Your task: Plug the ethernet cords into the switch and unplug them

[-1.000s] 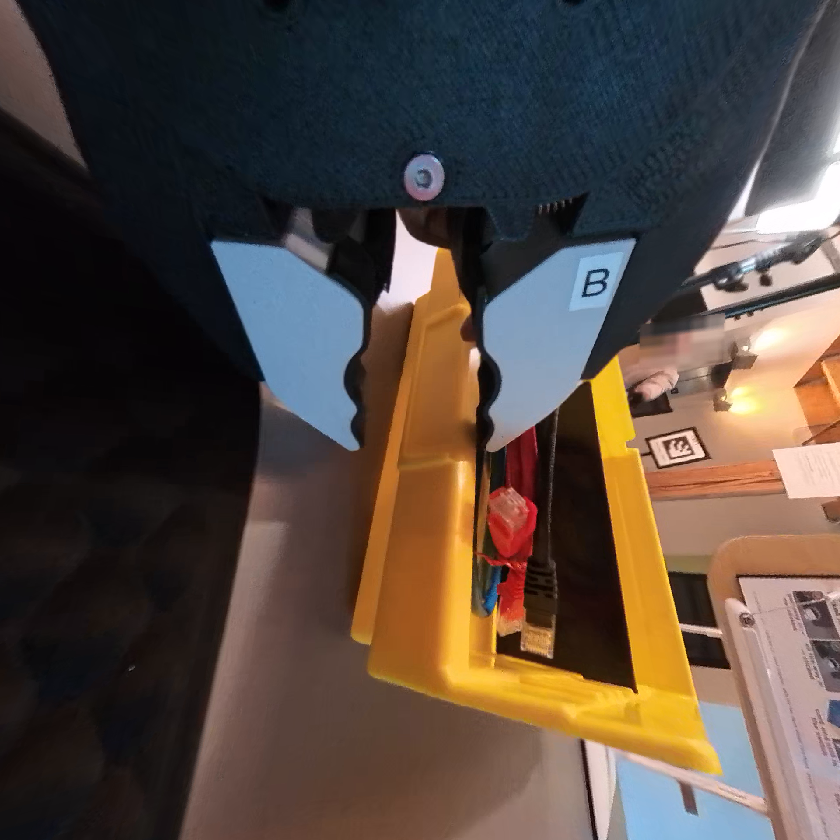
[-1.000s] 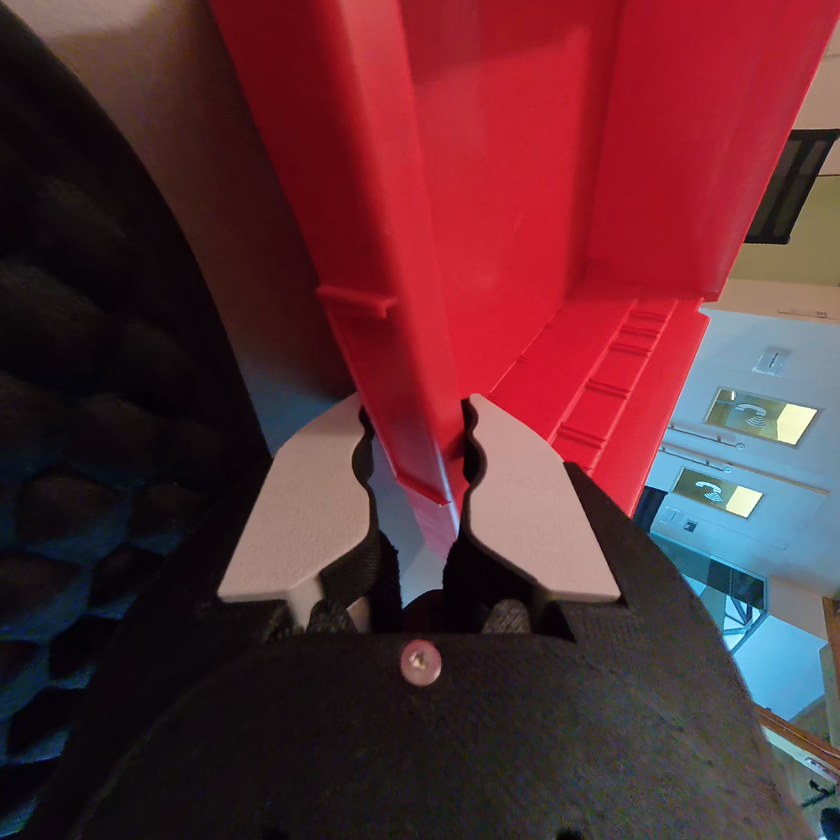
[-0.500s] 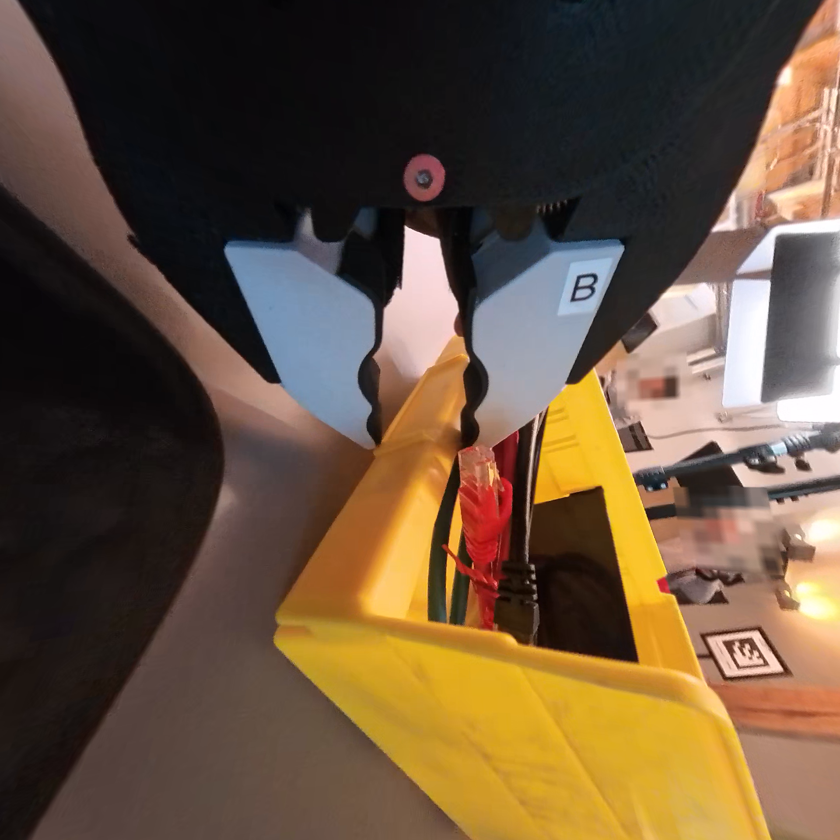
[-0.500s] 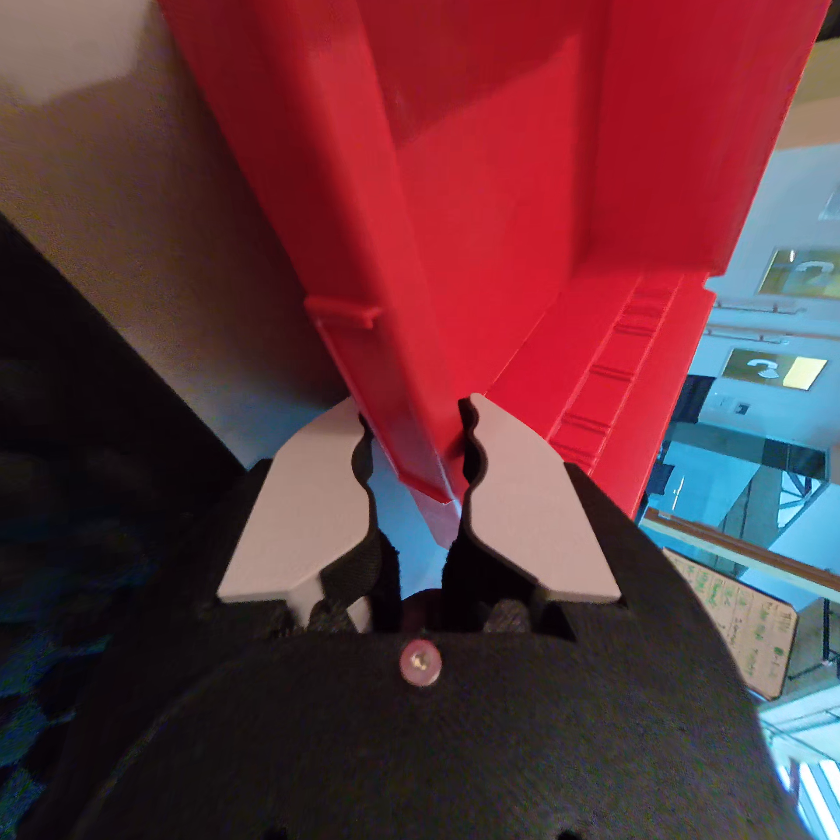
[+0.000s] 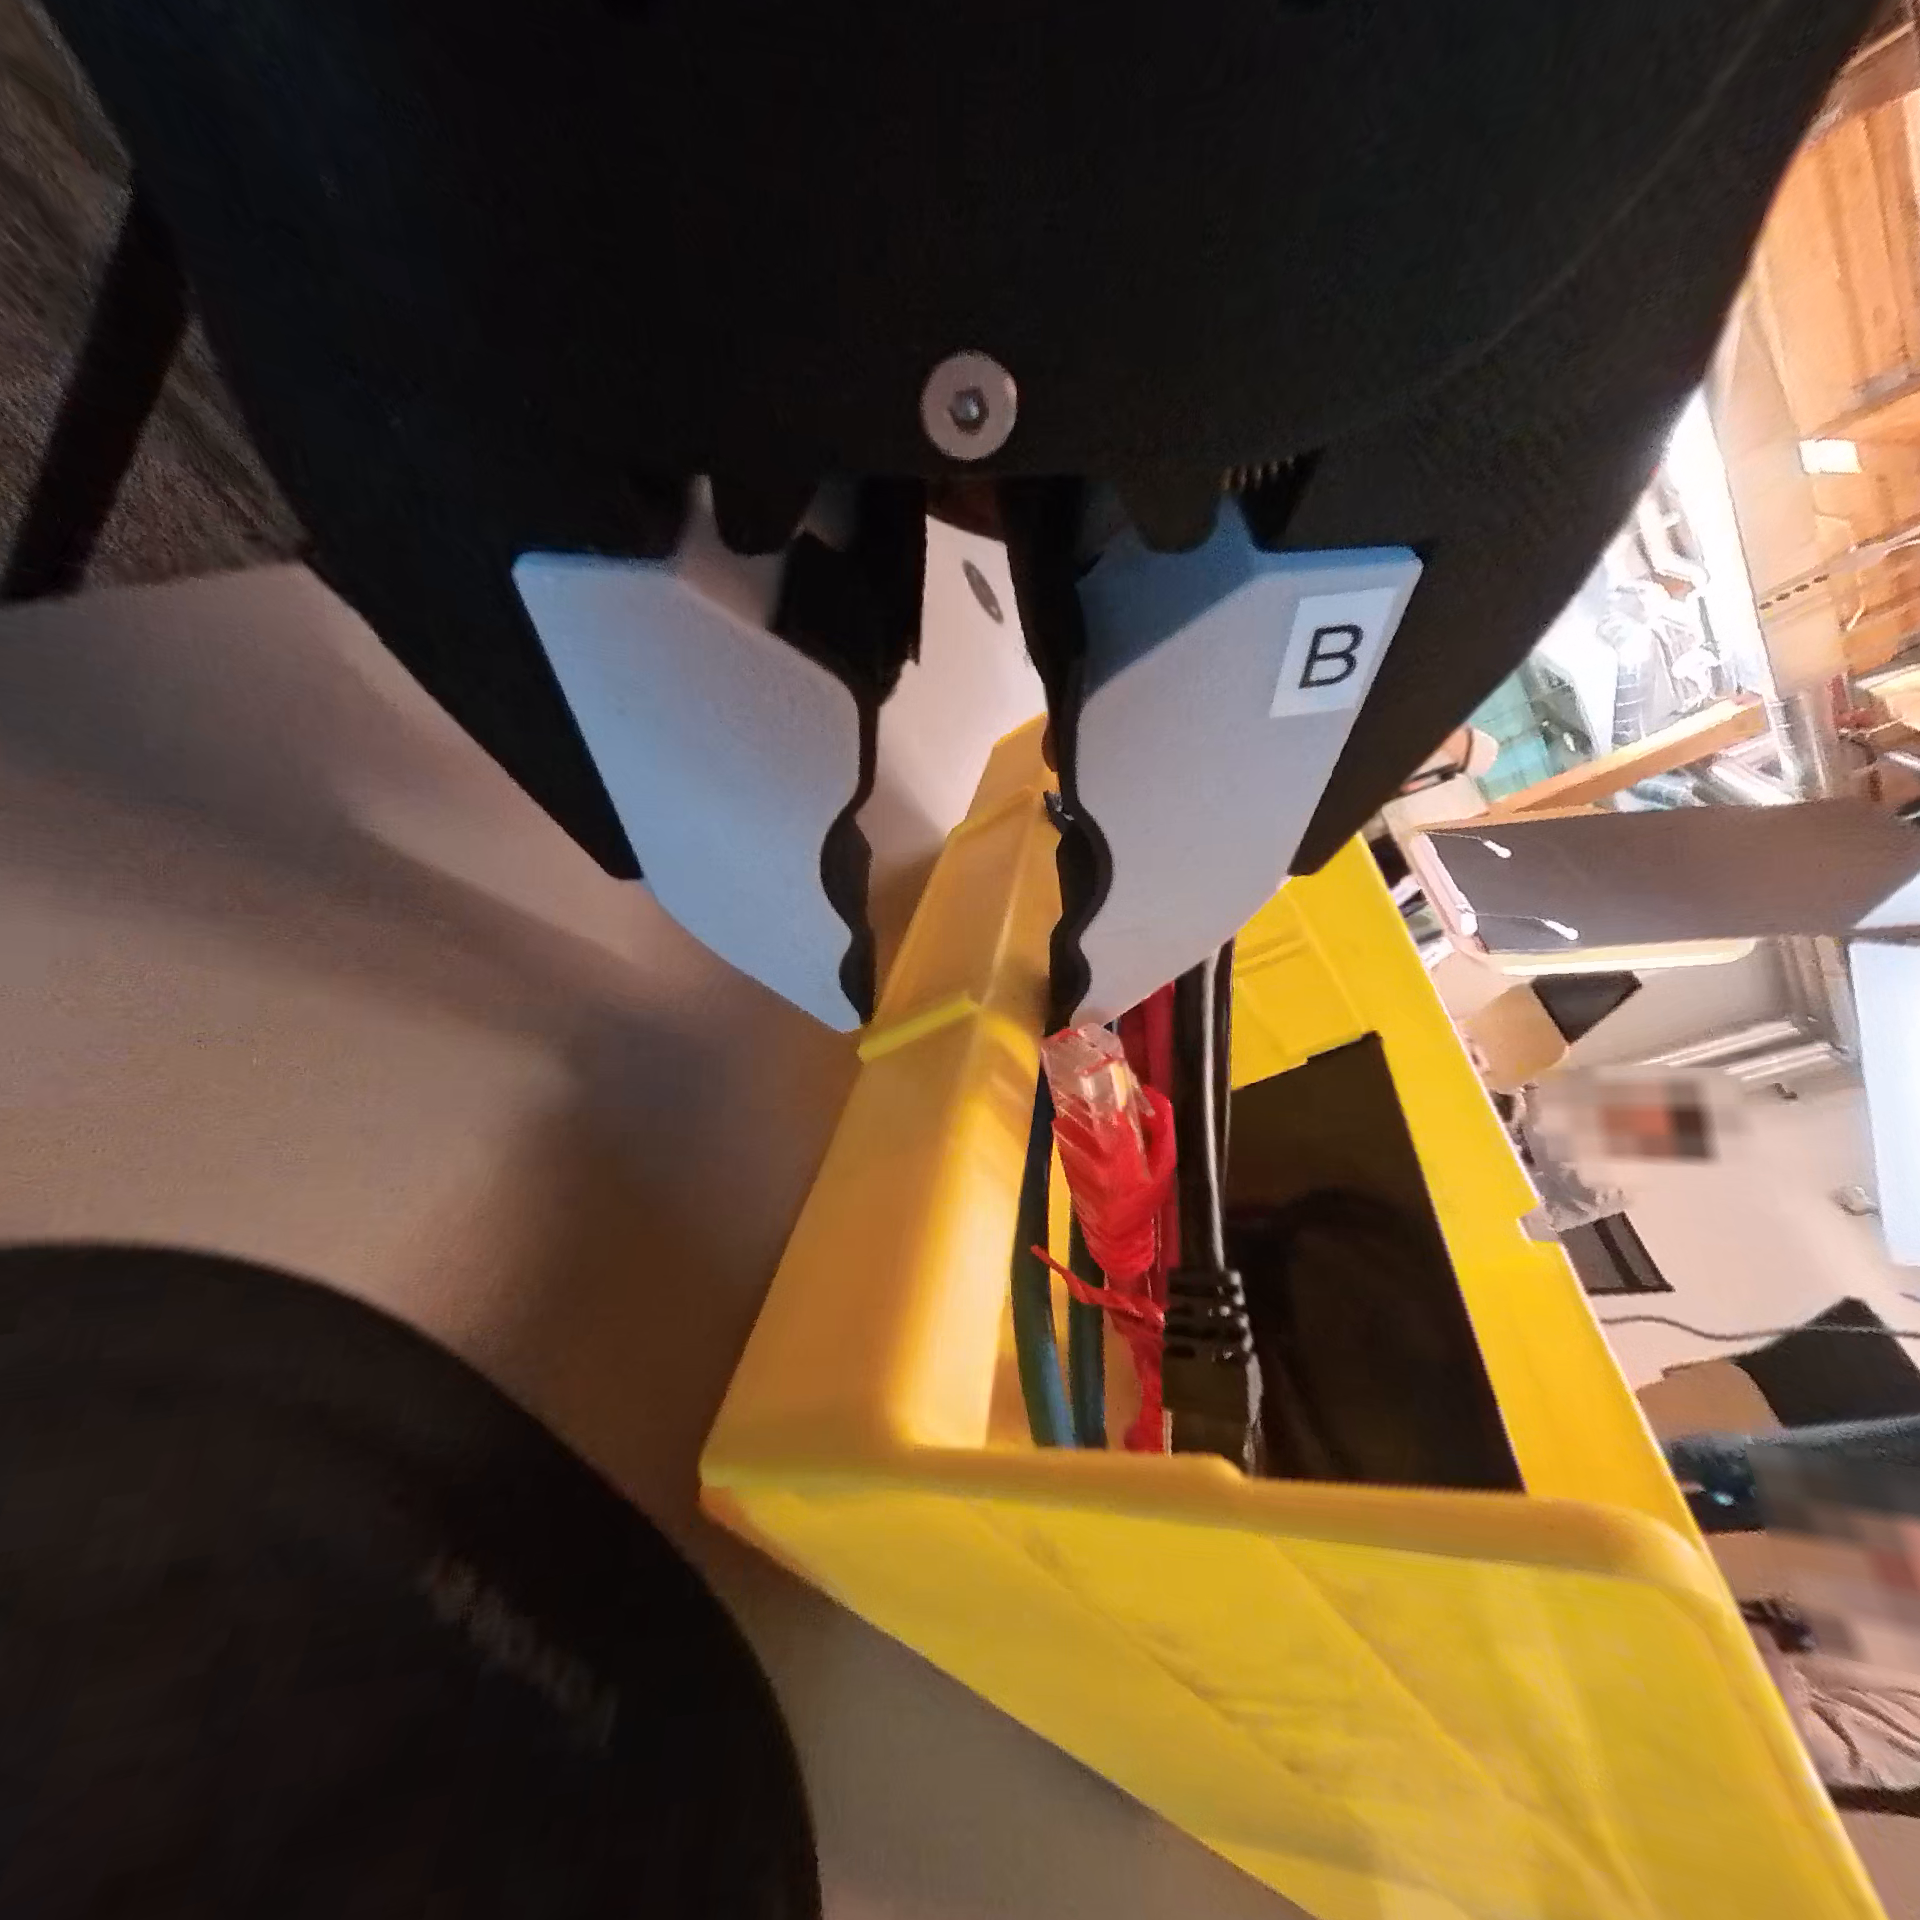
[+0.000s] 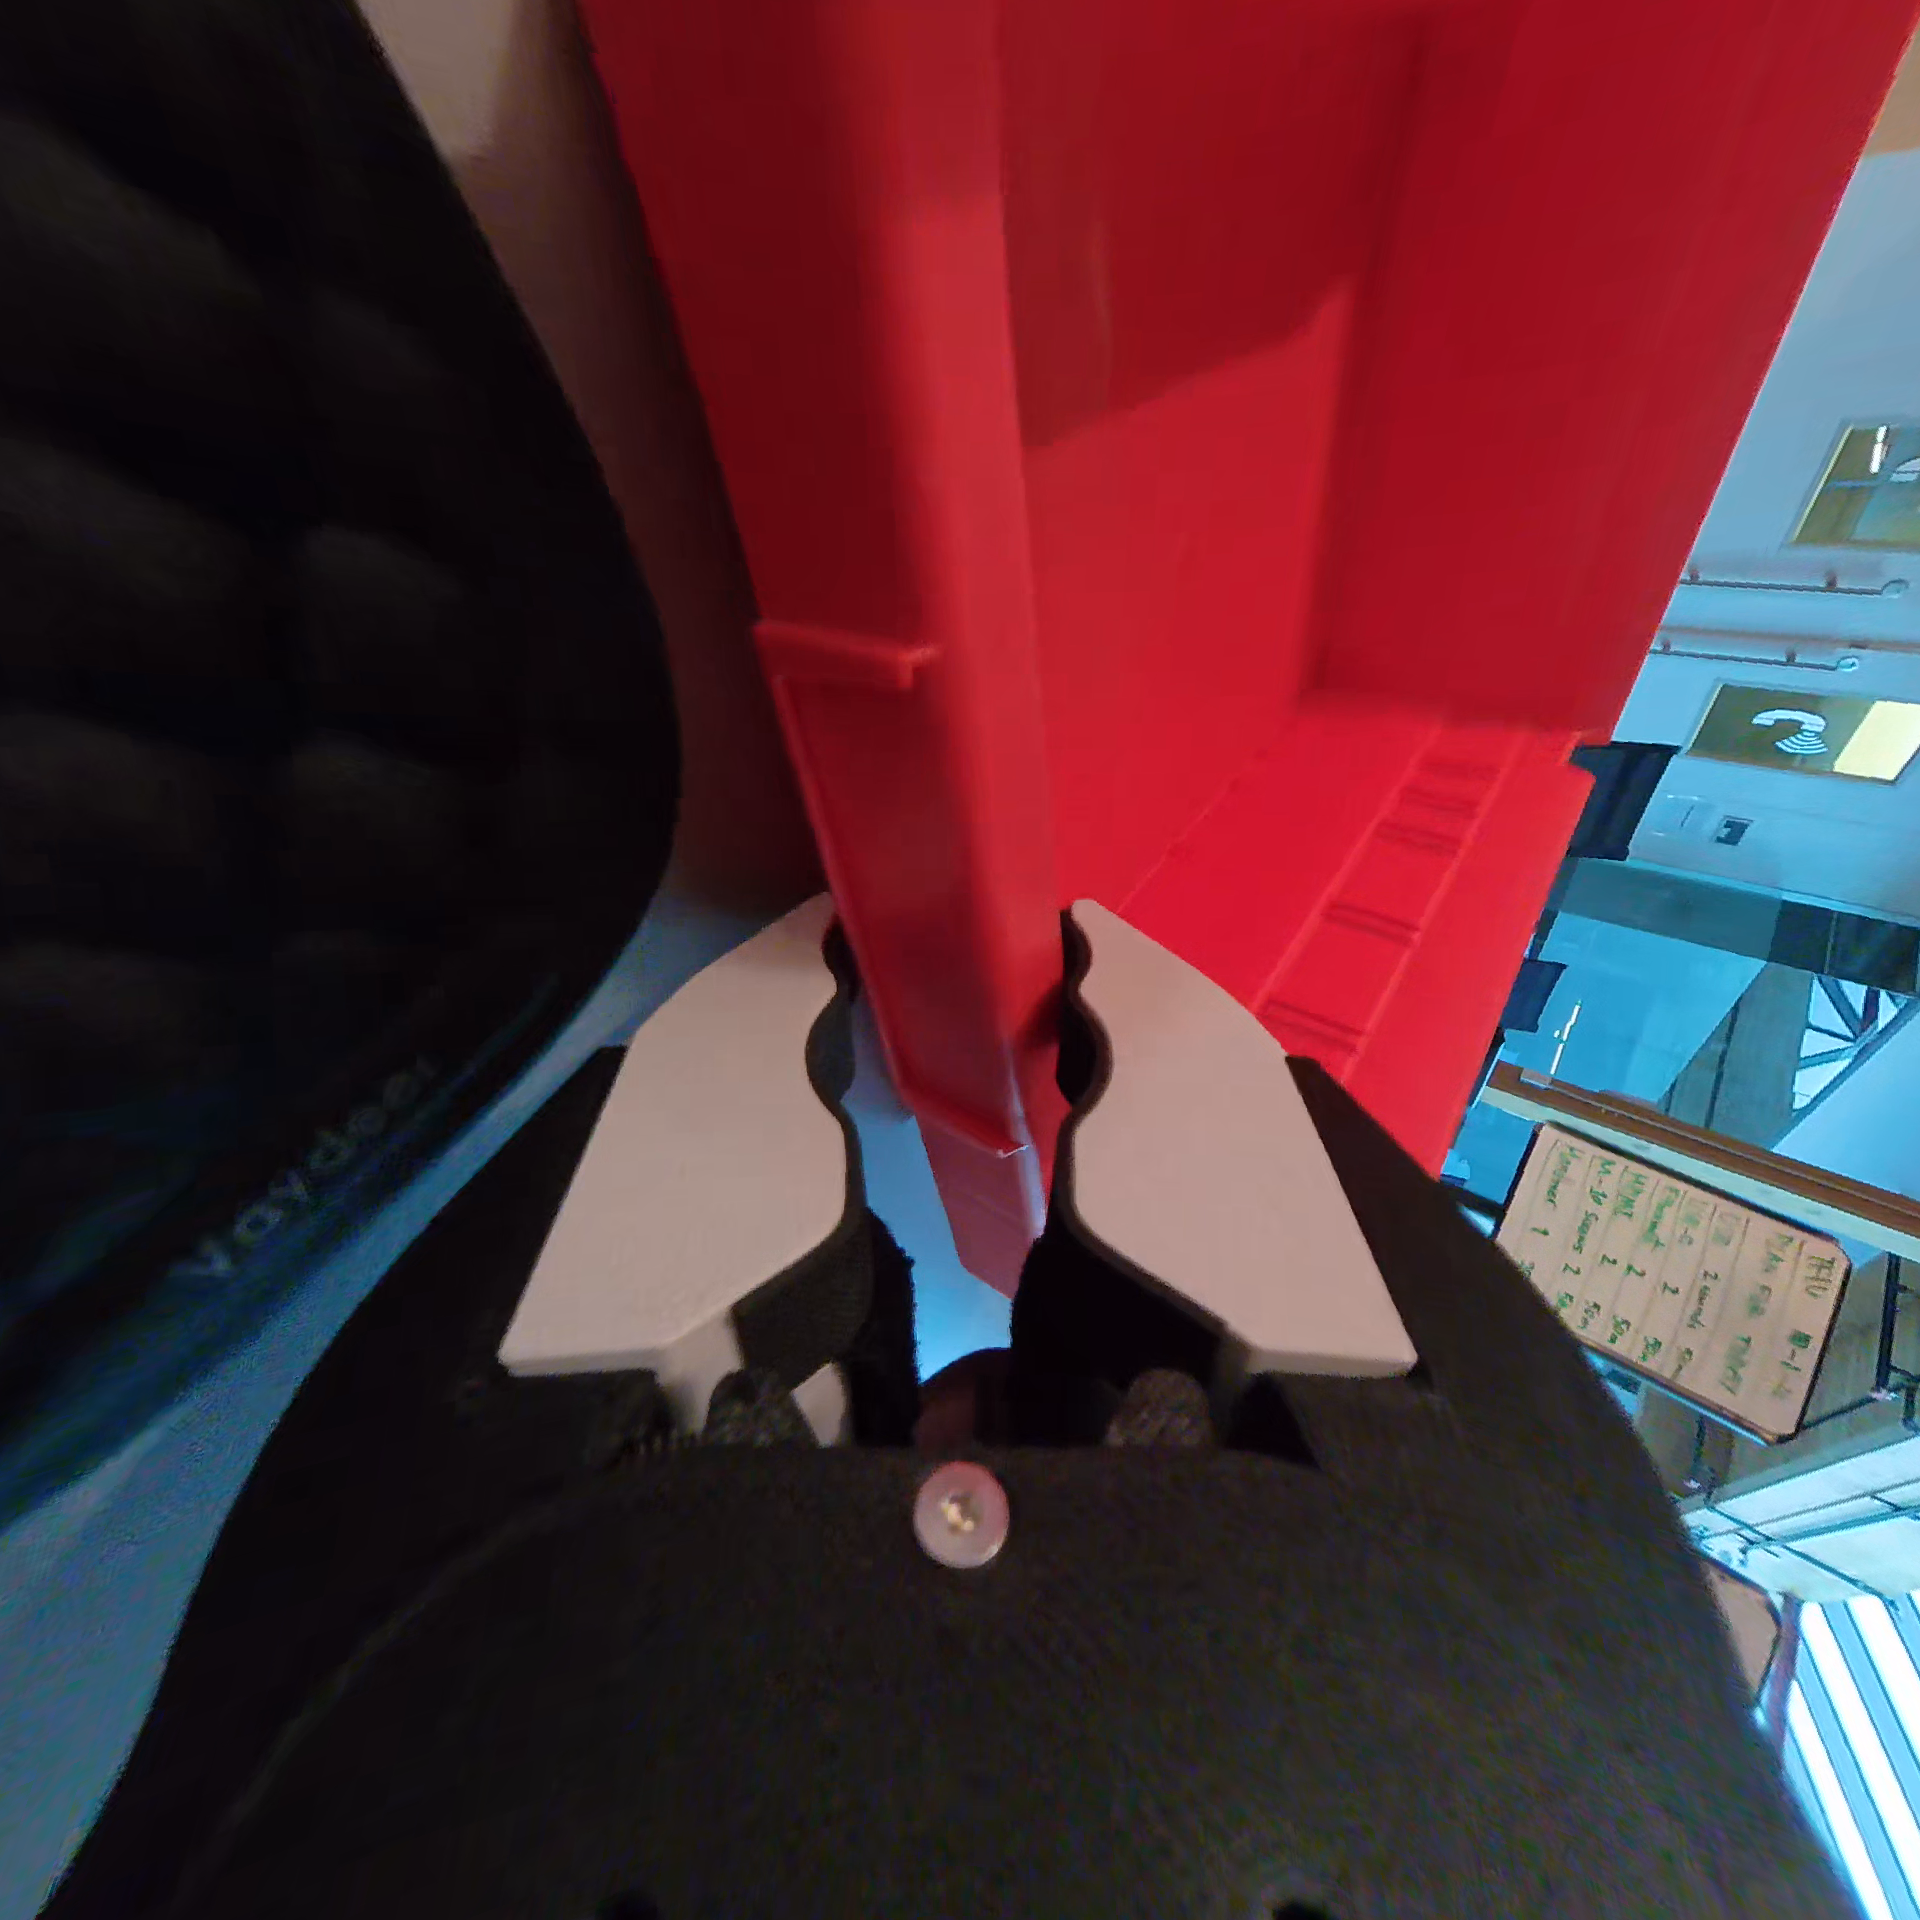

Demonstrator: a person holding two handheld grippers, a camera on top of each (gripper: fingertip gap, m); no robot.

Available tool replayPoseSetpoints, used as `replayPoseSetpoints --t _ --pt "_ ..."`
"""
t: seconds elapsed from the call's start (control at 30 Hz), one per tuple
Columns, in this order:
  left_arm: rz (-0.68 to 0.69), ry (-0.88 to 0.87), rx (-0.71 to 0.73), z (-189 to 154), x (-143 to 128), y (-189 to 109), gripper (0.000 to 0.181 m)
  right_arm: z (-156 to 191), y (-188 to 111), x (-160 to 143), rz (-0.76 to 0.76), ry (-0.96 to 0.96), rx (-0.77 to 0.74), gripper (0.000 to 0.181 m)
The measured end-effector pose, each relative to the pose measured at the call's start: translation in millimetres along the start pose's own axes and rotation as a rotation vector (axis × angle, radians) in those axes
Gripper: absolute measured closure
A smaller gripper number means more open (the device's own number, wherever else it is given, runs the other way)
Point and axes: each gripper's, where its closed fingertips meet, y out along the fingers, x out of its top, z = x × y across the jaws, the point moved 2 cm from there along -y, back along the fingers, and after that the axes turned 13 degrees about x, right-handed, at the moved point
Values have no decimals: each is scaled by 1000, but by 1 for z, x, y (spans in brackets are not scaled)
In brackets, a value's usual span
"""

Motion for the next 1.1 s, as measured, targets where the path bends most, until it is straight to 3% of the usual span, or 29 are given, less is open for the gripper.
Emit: replayPoseSetpoints --t 0.27,0.33,0.43,0.5,0.57,0.63,0.7,0.77,0.87,1.0,1.1 --pt "-1 4 -96 -8 -19 -20 149 9 -10 -19 18 -35 25 148" --pt "-20 -51 -139 -7 -19 -25 147 10 -13 -20 8 -45 41 142" --pt "-131 -242 -254 3 -11 -50 123 10 -28 -23 -67 -1 72 126" --pt "-282 -421 -308 24 1 -73 113 10 -44 -19 -190 51 105 123" --pt "-423 -671 -255 64 11 -89 107 7 -66 -3 -383 98 99 122" --pt "-509 -925 -232 105 16 -98 88 3 -98 31 -702 121 51 123" --pt "-584 -1070 -260 134 22 -98 79 4 -139 70 -1097 136 42 123" --pt "-530 -1076 -293 147 25 -79 70 5 -169 98 -1431 164 55 109" --pt "-346 -956 -385 147 29 -28 66 10 -186 132 -1745 221 163 89" --pt "-111 -819 -546 141 35 44 61 26 -180 166 -1912 269 380 78" --pt "16 -779 -629 137 38 91 45 33 -175 179 -1963 297 445 78"
